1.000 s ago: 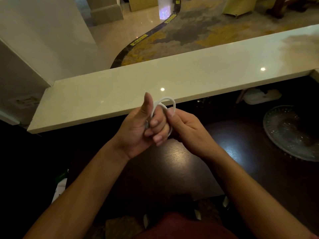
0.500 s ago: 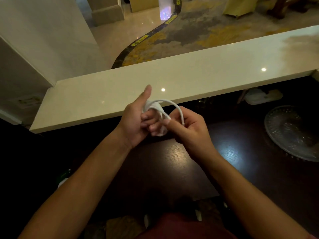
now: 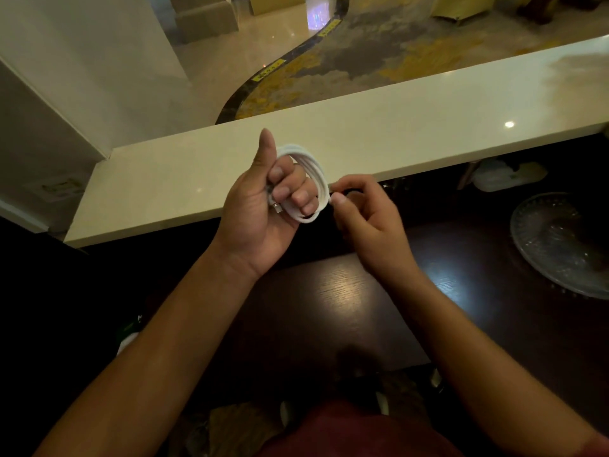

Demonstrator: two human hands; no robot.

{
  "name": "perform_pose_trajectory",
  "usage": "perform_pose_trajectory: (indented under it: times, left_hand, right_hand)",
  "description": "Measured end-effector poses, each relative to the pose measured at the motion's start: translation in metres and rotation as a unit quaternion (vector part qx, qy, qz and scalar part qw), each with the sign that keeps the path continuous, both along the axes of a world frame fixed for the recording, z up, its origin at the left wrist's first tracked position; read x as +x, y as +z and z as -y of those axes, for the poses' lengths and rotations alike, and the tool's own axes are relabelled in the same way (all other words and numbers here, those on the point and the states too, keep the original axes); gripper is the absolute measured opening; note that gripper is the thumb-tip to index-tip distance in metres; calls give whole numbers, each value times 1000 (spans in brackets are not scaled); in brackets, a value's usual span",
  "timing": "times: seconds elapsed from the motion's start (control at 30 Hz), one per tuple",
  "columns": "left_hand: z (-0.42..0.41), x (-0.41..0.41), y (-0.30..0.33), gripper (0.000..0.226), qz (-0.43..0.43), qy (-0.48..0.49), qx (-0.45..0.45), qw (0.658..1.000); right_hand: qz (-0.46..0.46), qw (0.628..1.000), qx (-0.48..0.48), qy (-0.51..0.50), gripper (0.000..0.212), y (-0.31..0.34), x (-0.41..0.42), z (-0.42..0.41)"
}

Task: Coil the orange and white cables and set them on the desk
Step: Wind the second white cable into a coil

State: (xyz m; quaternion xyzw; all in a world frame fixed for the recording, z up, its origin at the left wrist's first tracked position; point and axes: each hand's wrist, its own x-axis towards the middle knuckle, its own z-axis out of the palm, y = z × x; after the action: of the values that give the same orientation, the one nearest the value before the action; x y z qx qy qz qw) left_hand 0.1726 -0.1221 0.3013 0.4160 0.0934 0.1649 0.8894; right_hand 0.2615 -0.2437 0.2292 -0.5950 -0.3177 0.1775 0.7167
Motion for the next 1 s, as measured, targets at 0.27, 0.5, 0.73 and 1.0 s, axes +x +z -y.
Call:
perform_pose_trajectory:
  times: [0.27, 0.5, 0.73, 1.0]
  left_hand:
    - [4, -5, -4, 48, 7, 75, 90, 993]
    - [8, -11, -7, 49, -9, 88, 96, 991]
    - [14, -17, -9, 51, 13, 73, 116, 990]
    - [16, -19, -10, 54, 25, 50, 82, 995]
  right_hand:
    - [-8, 994, 21, 107, 6, 18, -13, 12]
    - [-39, 979, 47, 196, 14, 26, -4, 18]
    - [2, 994, 36, 99, 12, 29, -12, 14]
    - [-42, 994, 7, 99, 47, 26, -9, 9]
